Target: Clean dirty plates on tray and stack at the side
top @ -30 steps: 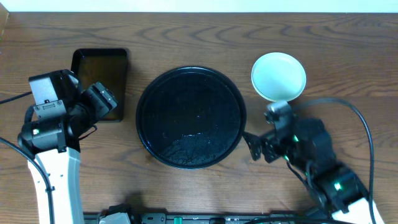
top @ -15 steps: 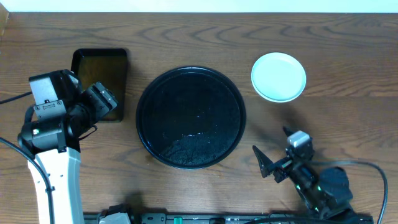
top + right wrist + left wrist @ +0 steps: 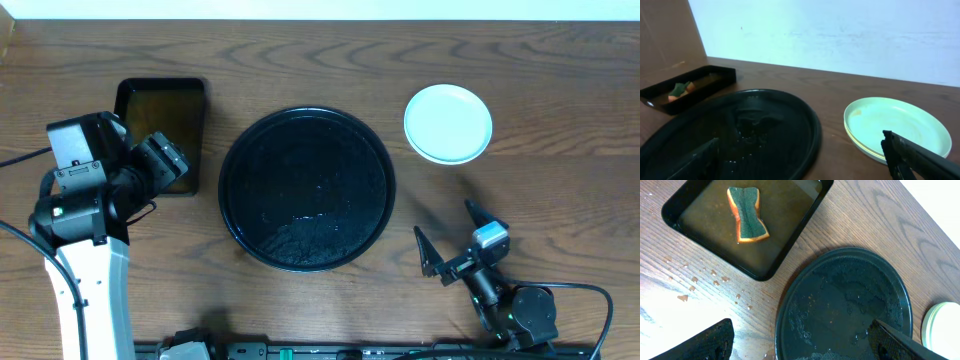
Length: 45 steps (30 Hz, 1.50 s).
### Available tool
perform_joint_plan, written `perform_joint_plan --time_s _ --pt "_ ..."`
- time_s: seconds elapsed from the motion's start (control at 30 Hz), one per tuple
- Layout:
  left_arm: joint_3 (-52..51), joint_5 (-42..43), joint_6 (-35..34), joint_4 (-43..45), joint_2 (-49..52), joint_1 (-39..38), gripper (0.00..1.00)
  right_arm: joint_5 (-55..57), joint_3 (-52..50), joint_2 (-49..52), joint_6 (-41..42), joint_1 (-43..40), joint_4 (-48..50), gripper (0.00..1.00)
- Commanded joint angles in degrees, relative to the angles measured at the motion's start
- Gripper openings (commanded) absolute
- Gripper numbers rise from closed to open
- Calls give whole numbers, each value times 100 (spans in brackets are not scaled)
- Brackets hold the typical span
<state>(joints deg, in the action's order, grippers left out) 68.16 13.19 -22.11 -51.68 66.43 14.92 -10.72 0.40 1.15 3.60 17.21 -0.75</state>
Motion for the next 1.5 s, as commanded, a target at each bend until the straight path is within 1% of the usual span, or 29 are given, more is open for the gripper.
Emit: perform_joint_plan --time_s 0.0,0.17,0.37,0.57,1.03,1.2,1.37,1.47 --pt "42 -13 -2 -15 -9 13 86 35 -9 -83 -70 -273 17 99" --pt "42 -15 -2 -15 -9 13 86 37 -9 -83 -72 -647 9 99" --pt "42 -15 -2 -15 -9 13 86 37 -9 -83 -505 -981 -138 99" --pt "42 -13 -2 -15 -9 13 86 35 -11 -83 -540 -1270 -247 99" --pt "42 -13 -2 -15 -9 13 87 136 -11 -83 -560 -1644 -249 99" --pt "42 -15 -2 -15 -9 13 87 750 -9 -83 -826 -1681 -328 99" --pt "42 -15 -2 -15 -9 13 87 791 -9 -83 -1147 -1681 -334 99" --pt "42 -15 -2 -15 -9 13 86 791 -9 -83 -1163 -1681 -337 99"
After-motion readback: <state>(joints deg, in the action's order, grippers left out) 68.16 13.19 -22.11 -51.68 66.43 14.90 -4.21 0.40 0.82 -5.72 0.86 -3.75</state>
